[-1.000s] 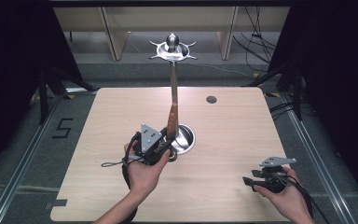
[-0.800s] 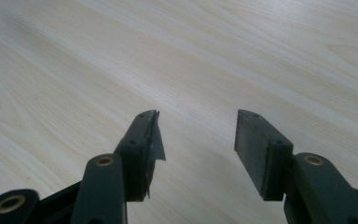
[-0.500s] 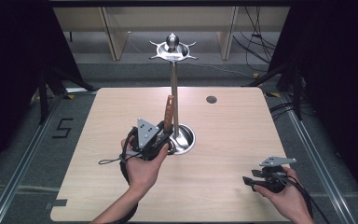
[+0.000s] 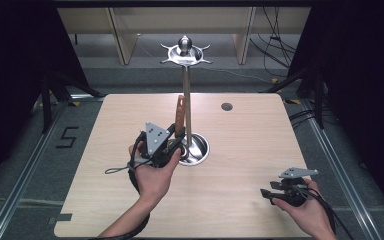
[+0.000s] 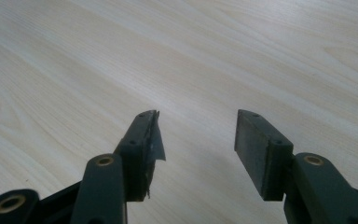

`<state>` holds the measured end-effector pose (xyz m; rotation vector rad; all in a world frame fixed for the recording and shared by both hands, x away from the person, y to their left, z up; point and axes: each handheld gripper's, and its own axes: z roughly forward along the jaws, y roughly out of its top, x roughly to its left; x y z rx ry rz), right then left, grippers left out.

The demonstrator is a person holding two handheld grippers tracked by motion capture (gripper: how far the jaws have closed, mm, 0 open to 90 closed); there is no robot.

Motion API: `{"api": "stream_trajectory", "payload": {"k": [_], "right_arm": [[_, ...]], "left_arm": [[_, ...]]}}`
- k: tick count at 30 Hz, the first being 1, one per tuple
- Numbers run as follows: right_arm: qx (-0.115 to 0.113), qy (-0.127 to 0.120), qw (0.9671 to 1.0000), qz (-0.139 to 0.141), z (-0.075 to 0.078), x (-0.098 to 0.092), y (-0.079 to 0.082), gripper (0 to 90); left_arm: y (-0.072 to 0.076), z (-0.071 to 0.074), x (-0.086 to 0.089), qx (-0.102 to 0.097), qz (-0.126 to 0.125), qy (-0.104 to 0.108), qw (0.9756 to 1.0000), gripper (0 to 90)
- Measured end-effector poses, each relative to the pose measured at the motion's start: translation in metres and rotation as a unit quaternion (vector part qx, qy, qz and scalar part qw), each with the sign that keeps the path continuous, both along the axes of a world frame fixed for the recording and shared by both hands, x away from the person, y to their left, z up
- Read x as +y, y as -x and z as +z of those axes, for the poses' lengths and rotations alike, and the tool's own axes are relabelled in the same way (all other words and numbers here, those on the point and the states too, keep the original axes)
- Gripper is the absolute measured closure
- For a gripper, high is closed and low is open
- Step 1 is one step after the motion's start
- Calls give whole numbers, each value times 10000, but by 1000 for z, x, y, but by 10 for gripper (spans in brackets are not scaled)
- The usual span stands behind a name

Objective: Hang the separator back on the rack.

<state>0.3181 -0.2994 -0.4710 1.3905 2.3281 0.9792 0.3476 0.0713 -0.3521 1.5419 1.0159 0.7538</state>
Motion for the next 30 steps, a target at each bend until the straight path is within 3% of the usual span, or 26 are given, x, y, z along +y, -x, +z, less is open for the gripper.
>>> {"api": "stream_trajectory", "payload": {"k": [2, 3, 4, 8, 9, 13, 14, 15, 30], "right_arm": [[-99, 50, 9999, 89, 0, -2, -2, 499], [-63, 18, 9999, 81, 0, -1, -1, 499], [167, -68, 9998, -48, 3, 1, 1, 499], [152, -15, 9999, -35, 3, 0, 1, 499], [29, -26, 10000, 18, 2, -1, -1, 499], [177, 16, 9998, -11, 4, 0, 1, 499], [105, -74, 9999, -45, 2, 1, 1, 499], [-23, -6, 10000, 41, 0, -1, 0, 499], [-62, 38, 10000, 63, 0, -1, -1, 499]], "left_arm": [[0, 1, -1, -33, 14, -10, 10000, 678], [0, 1, -1, -33, 14, -10, 10000, 678], [-1, 2, -1, -50, 22, -9, 10000, 678], [-1, 4, -2, -78, 68, -1, 9999, 678], [-1, 5, -2, -101, 81, 4, 9999, 678], [-1, 7, -4, -155, 107, 13, 9998, 678], [-1, 8, -4, -161, 102, 17, 9998, 678], [-1, 9, -4, -168, 103, 21, 9998, 678], [-2, 16, -7, -227, 117, 71, 9996, 678]]}}
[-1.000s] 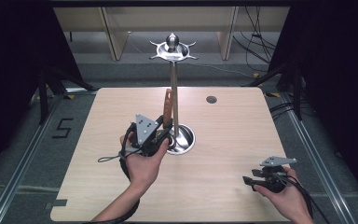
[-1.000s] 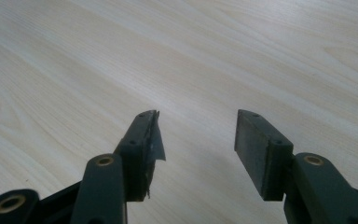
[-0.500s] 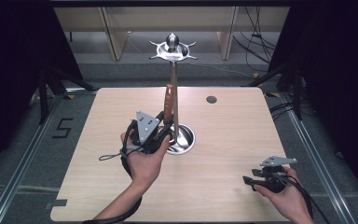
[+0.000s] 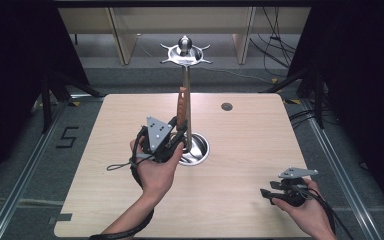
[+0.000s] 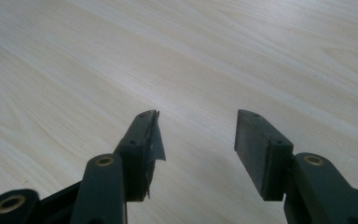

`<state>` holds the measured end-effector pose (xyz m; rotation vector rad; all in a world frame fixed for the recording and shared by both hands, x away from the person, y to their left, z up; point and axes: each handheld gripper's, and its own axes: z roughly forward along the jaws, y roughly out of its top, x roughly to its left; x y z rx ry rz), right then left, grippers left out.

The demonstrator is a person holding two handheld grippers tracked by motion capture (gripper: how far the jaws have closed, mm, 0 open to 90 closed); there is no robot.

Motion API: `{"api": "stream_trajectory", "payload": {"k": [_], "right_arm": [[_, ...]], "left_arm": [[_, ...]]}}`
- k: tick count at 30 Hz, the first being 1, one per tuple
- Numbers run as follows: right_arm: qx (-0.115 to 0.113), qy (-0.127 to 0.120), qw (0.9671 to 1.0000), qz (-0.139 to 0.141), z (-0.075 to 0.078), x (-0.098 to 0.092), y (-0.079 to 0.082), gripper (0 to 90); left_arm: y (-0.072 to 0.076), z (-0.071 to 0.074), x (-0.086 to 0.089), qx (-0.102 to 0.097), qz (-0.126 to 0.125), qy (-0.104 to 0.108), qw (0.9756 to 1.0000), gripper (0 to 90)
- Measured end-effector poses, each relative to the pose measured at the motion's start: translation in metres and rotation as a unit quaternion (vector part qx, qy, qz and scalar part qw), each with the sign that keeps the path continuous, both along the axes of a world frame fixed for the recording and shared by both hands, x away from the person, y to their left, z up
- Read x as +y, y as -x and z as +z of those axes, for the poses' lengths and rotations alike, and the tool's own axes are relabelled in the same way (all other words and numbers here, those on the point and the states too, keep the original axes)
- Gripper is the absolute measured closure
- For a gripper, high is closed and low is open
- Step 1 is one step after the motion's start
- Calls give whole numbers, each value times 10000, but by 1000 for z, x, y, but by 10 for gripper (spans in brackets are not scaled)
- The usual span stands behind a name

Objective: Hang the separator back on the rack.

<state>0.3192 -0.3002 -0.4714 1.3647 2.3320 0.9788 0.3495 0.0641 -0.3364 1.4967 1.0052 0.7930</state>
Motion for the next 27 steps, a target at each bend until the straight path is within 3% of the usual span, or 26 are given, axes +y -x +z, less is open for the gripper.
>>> {"api": "stream_trajectory", "payload": {"k": [3, 7, 8, 11, 12, 18, 19, 21, 23, 24, 27], "right_arm": [[177, -107, 9997, -127, 1, 2, 2, 498], [155, -91, 9998, -97, 1, 2, 1, 498], [36, -25, 10000, -36, 0, 1, 0, 498], [141, -84, 9998, -86, 1, 2, 1, 498], [253, 38, 9997, 10, 3, 0, 1, 498], [235, 56, 9997, 17, 3, 0, 1, 498], [183, 94, 9998, 73, 3, -1, 0, 498], [285, 229, 9993, 53, 5, -2, 0, 498], [310, 159, 9994, 41, 5, -1, 1, 498], [196, 82, 9998, 48, 3, -1, 0, 498], [139, 131, 9998, 106, 2, -1, 0, 498]], "left_arm": [[-1, 1, -1, 0, 9, 36, 10000, 678], [-2, 1, -2, -23, 37, 56, 10000, 678], [-2, 2, -2, -41, 43, 64, 10000, 678], [-2, 3, -2, -40, 45, 62, 10000, 678], [-2, 4, -2, -49, 42, 88, 9999, 678], [-1, 7, -3, -102, 73, 113, 9999, 678], [-1, 7, -3, -101, 80, 122, 9998, 678], [-1, 9, -3, -105, 87, 134, 9998, 678], [-1, 10, -3, -125, 118, 146, 9997, 678], [-2, 10, -4, -137, 126, 164, 9997, 677], [-2, 11, -4, -138, 142, 157, 9997, 678]]}}
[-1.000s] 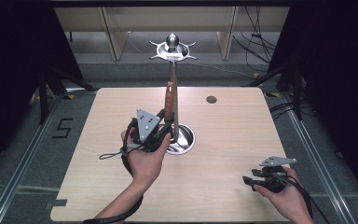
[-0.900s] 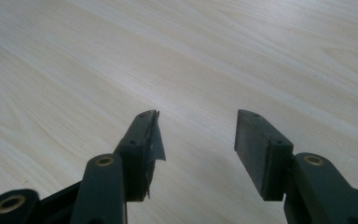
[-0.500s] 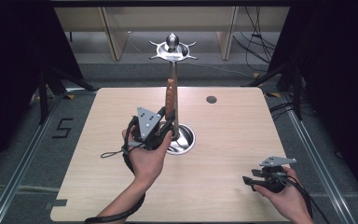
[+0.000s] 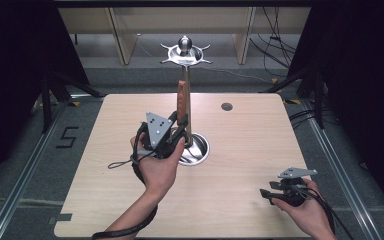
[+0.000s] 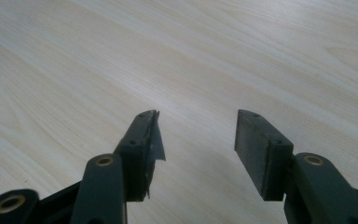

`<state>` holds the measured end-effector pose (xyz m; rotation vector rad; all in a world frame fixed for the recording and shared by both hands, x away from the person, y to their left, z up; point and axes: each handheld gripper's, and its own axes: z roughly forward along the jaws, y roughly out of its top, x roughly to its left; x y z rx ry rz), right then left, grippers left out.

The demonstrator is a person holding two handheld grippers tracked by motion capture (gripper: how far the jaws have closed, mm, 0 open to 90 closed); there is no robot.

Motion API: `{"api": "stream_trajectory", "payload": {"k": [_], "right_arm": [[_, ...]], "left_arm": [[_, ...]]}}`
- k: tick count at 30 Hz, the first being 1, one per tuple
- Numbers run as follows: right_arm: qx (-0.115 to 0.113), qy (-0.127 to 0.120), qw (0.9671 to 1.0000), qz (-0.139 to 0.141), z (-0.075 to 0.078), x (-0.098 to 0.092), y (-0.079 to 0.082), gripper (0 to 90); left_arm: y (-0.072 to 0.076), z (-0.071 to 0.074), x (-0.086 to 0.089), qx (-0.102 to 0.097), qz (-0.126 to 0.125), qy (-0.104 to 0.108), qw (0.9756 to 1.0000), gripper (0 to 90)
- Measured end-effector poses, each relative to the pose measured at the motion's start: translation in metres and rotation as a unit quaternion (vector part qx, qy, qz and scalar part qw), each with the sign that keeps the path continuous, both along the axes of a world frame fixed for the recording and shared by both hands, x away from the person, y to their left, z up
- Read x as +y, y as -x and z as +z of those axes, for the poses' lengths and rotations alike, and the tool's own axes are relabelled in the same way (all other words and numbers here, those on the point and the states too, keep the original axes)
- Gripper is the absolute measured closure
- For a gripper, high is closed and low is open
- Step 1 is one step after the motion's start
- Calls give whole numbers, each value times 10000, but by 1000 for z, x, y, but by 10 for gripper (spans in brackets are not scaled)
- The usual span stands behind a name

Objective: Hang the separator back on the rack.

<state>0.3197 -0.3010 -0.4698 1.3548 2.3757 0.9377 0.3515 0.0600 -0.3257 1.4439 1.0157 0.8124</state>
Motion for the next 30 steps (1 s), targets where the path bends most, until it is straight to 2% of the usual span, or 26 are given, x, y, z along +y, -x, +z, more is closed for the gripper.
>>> {"api": "stream_trajectory", "payload": {"k": [3, 4, 5, 12, 13, 14, 15, 17, 19, 22, 25, 26, 30], "right_arm": [[-131, -105, 9998, -58, -3, 2, 0, 498], [-76, -51, 10000, -22, -2, 1, 0, 497], [102, -53, 9999, -64, 1, 1, 1, 497], [95, -57, 9999, -66, 1, 1, 1, 497], [37, -105, 9999, -97, 0, 2, 1, 497], [-1, -1, 10000, 10, 0, 0, 0, 496], [-1, -1, 10000, 10, 0, 0, 0, 496], [98, -75, 9999, -98, 2, 1, 1, 496], [161, 53, 9998, -69, 4, 0, 1, 496], [121, -91, 9998, -118, 2, 1, 1, 496], [66, -40, 10000, -45, 2, 0, 0, 495], [158, 52, 9998, -62, 3, 0, 1, 495], [185, 29, 9998, -86, 3, 0, 1, 495]], "left_arm": [[0, 1, -1, -16, 1, -9, 10000, 678], [0, 1, -2, -16, 4, -13, 10000, 678], [0, 1, -2, -17, 8, -6, 10000, 678], [-1, 4, -3, -54, 18, 1, 10000, 677], [0, 5, -3, -51, 16, -3, 10000, 678], [-1, 6, -3, -53, 28, -13, 10000, 678], [-1, 6, -3, -53, 28, -13, 10000, 677], [-1, 7, -3, -77, 59, -10, 10000, 677], [-1, 8, -3, -93, 75, -5, 9999, 677], [-2, 9, -3, -103, 75, -11, 9999, 677], [-2, 9, -4, -103, 76, -20, 9999, 677], [-2, 10, -4, -107, 78, -12, 9999, 677], [-2, 10, -5, -129, 77, -22, 9999, 678]]}}
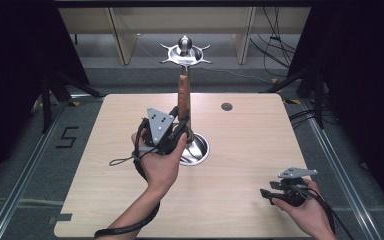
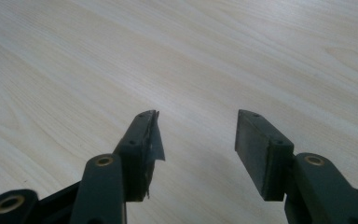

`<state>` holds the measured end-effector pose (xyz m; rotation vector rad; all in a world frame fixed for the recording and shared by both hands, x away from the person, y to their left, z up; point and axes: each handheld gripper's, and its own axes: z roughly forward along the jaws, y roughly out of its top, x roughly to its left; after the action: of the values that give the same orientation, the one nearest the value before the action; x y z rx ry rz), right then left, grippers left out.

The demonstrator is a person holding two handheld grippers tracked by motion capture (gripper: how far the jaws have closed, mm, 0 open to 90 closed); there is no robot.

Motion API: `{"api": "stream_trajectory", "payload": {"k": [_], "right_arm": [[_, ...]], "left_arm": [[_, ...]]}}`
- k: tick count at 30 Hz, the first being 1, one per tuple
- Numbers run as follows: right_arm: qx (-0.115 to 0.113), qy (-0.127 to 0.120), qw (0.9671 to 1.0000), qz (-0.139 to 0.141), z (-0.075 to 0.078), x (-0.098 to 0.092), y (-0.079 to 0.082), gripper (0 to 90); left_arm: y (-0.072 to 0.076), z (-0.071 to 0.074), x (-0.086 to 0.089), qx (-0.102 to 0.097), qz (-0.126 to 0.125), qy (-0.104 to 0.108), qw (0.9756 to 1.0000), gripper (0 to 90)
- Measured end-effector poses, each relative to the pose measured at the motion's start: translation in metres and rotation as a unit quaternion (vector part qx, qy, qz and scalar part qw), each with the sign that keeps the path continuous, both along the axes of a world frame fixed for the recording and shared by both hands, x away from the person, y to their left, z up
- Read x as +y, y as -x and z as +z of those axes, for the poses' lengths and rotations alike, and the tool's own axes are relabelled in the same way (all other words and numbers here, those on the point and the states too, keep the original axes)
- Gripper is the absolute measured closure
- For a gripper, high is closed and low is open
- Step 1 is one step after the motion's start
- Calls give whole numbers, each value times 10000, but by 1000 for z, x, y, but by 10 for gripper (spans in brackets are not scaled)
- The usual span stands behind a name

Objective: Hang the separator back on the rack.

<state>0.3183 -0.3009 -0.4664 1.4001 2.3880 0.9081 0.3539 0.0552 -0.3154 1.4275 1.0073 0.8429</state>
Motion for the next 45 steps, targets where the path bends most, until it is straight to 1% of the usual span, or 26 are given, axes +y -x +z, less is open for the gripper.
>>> {"api": "stream_trajectory", "payload": {"k": [1, 4, 9, 12, 13, 14, 16, 17, 18, 19, 21, 22, 23, 24, 28, 29, 30, 31, 32, 33, 34, 35, 41, 42, 44, 45], "right_arm": [[-130, -75, 9999, 28, -2, 0, -1, 495], [-81, -97, 9999, -9, -2, 1, 0, 495], [-86, -98, 9999, 5, -2, 0, 0, 495], [-67, -73, 10000, 15, -2, 0, 0, 495], [-11, 62, 10000, 29, 0, -1, 0, 495], [-91, -69, 9999, 20, -2, 0, -1, 495], [-79, -74, 9999, 8, -2, 0, 0, 495], [-197, -10, 9998, 100, -4, -1, -1, 495], [-170, -30, 9998, 72, -3, 0, -1, 495], [-326, -133, 9994, 29, -6, 1, -2, 495], [-285, -105, 9995, 45, -6, 1, -1, 495], [-174, -33, 9998, 89, -4, 0, -1, 495], [-308, -136, 9994, -2, -6, 1, -1, 495], [-135, -17, 9999, 77, -3, -1, -1, 494], [-178, -23, 9998, 104, -4, 0, -1, 495], [-77, -78, 9999, 21, -3, 1, 0, 494], [-162, -29, 9998, 91, -4, 0, -1, 494], [-75, -76, 9999, 21, -2, 1, 0, 494], [-81, -74, 9999, 27, -3, 1, 0, 494], [-16, -97, 9999, -19, -2, 2, 0, 494], [-32, -90, 10000, 0, -2, 1, 0, 494], [-122, -37, 9999, 70, -4, 1, 0, 494], [-123, -27, 9999, 90, -4, 1, -1, 494], [-185, -116, 9997, 77, -6, 1, -1, 495], [-179, -160, 9997, 14, -6, 3, -1, 494], [-116, -182, 9998, -29, -5, 3, 0, 494]], "left_arm": [[0, 0, -1, 3, 7, 6, 10000, 677], [-1, 0, -2, -4, 6, 22, 10000, 678], [0, 2, -3, -31, 28, 27, 10000, 677], [-1, 3, -2, -41, 50, 39, 10000, 678], [-1, 3, -2, -45, 56, 35, 10000, 678], [-1, 4, -2, -46, 61, 29, 10000, 677], [-1, 4, -2, -67, 64, 27, 10000, 678], [0, 5, -2, -83, 69, 28, 9999, 677], [0, 5, -2, -85, 69, 26, 9999, 677], [0, 5, -2, -93, 70, 21, 9999, 677], [1, 5, -3, -115, 70, 32, 9999, 677], [1, 6, -3, -118, 74, 21, 9999, 677], [1, 6, -3, -128, 70, 27, 9999, 677], [2, 6, -3, -142, 70, 30, 9999, 677], [3, 8, -4, -202, 94, 18, 9998, 677], [3, 9, -4, -216, 96, 13, 9997, 677], [4, 10, -5, -225, 97, 17, 9997, 677], [4, 10, -5, -236, 105, 27, 9997, 677], [4, 10, -5, -241, 110, 20, 9996, 677], [4, 11, -5, -251, 114, 25, 9996, 677], [3, 11, -5, -256, 116, 17, 9996, 677], [3, 12, -6, -254, 116, 6, 9996, 677], [2, 13, -6, -283, 143, 9, 9995, 677], [2, 13, -6, -290, 148, 0, 9995, 677], [2, 14, -6, -279, 161, -11, 9995, 677], [2, 14, -7, -288, 163, -10, 9995, 677]]}}
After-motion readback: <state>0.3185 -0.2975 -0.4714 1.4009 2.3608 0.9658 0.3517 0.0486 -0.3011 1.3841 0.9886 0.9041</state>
